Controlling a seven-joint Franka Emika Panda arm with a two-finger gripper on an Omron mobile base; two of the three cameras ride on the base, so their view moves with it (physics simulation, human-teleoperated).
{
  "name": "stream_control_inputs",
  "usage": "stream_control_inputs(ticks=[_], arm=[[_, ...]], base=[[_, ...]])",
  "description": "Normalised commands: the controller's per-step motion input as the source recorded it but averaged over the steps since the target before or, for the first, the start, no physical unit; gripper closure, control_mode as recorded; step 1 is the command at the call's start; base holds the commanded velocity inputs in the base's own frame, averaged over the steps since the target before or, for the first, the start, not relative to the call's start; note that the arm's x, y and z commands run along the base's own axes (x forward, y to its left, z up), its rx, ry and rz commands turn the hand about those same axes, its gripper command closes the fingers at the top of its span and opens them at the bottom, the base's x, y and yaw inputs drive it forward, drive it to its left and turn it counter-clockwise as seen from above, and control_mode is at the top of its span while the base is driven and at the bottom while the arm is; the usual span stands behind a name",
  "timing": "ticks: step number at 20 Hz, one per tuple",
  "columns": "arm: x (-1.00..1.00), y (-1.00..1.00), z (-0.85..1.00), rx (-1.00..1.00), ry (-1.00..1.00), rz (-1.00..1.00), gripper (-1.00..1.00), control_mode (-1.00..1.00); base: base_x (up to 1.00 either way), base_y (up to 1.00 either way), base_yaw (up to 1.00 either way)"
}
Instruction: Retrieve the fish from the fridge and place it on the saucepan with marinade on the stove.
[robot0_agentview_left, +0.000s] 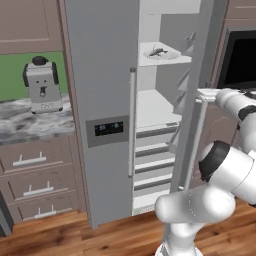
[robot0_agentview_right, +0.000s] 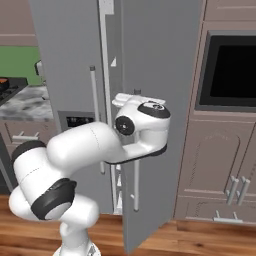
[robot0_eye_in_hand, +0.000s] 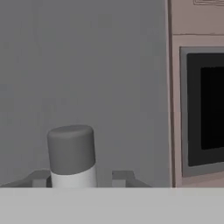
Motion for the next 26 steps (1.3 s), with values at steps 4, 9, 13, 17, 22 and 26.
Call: stream_control_inputs(ticks=[4, 9, 13, 17, 22, 26], arm=[[-0.33, -1.00, 0.00, 0.03, 0.02, 0.00, 1.00, -1.00], [-0.27, -0.96, 0.00, 0.02, 0.03, 0.00, 1.00, -1.00], [-0.25, -0.91, 0.00, 0.02, 0.02, 0.03, 1.00, -1.00], [-0.10, -0.67, 0.00, 0.00, 0.00, 0.04, 1.00, -1.00], [0.00, -0.14, 0.00, 0.00, 0.00, 0.01, -1.00, -1.00], [-0.04, 0.00, 0.00, 0.00, 0.00, 0.00, -1.00, -1.00]], base=[[0.00, 0.00, 0.00], [0.00, 0.00, 0.00], [0.00, 0.00, 0.00], [0.00, 0.00, 0.00], [0.00, 0.00, 0.00], [0.00, 0.00, 0.00]])
